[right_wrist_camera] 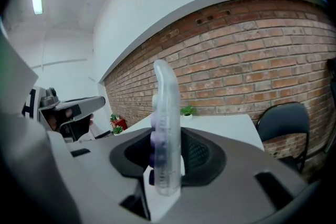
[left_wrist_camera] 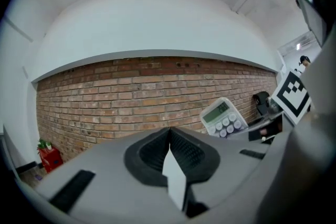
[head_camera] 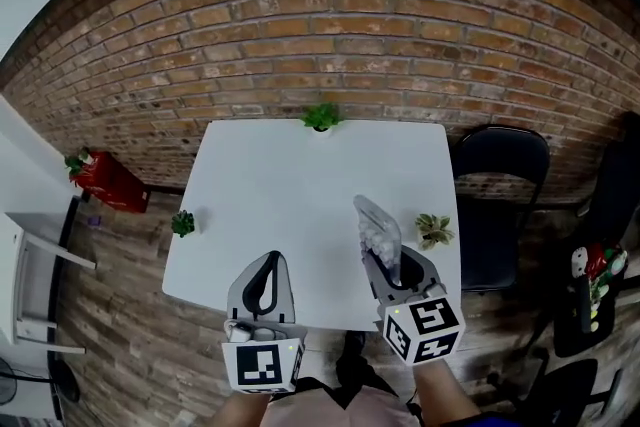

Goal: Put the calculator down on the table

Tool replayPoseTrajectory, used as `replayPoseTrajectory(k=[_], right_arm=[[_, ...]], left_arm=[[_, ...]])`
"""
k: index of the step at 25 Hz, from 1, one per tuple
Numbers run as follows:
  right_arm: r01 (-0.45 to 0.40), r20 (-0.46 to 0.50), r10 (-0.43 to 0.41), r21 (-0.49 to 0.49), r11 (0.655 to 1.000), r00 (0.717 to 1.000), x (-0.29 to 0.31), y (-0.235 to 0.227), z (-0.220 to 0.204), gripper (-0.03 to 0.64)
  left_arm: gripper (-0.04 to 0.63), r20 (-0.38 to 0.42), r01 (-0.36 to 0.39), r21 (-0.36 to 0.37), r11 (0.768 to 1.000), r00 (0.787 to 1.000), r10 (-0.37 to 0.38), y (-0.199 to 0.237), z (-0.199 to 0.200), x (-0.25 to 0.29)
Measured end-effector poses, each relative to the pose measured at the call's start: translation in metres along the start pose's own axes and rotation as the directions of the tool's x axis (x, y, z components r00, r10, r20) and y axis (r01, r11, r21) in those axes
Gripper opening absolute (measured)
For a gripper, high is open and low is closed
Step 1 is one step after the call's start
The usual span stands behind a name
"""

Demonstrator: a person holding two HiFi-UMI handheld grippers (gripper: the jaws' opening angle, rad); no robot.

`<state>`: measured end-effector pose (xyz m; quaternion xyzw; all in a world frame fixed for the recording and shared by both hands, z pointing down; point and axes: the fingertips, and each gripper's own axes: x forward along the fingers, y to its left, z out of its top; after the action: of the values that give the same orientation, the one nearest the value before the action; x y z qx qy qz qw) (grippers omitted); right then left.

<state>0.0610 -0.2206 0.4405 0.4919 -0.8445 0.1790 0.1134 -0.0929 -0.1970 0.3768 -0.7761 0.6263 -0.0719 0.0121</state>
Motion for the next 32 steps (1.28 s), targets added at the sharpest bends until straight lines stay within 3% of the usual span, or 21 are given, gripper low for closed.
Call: replayPoseTrajectory(k=[4,9,17,25,32], right_arm=[[-0.016,0.016,0.016,-0.015,1.000,1.000,0.021,-0.006,0.027,0.132],[-0.034,0.038,0.036,-0.056,0.998,0.999,0.045,-0.005,0.058,0.132],[-0.004,0.037,0.007,-0.071,0.997,0.999,0.086,-0.001,0.078,0.132],[0.037,-0.068,-0.039,-0.038,0.999,0.997,0.136,-0.007,0.055,0.133],[0.087,-0.209,-0.080,0.023,0.996,0.975,0.170,-0.021,-0.003,0.133]], left_arm=[[0.014,0.051,-0.024,-0.033,0.999,0.998,0.025,0.009,0.024,0.024],[0.014,0.093,-0.040,-0.023,0.999,0.995,0.042,0.026,0.045,0.047],[0.014,0.122,-0.023,-0.030,0.999,0.992,0.027,0.059,0.049,0.083],[0.014,0.066,0.028,-0.050,0.998,0.998,-0.024,0.085,0.026,0.125],[0.014,-0.013,0.063,-0.077,0.995,0.998,-0.064,0.096,-0.015,0.150]])
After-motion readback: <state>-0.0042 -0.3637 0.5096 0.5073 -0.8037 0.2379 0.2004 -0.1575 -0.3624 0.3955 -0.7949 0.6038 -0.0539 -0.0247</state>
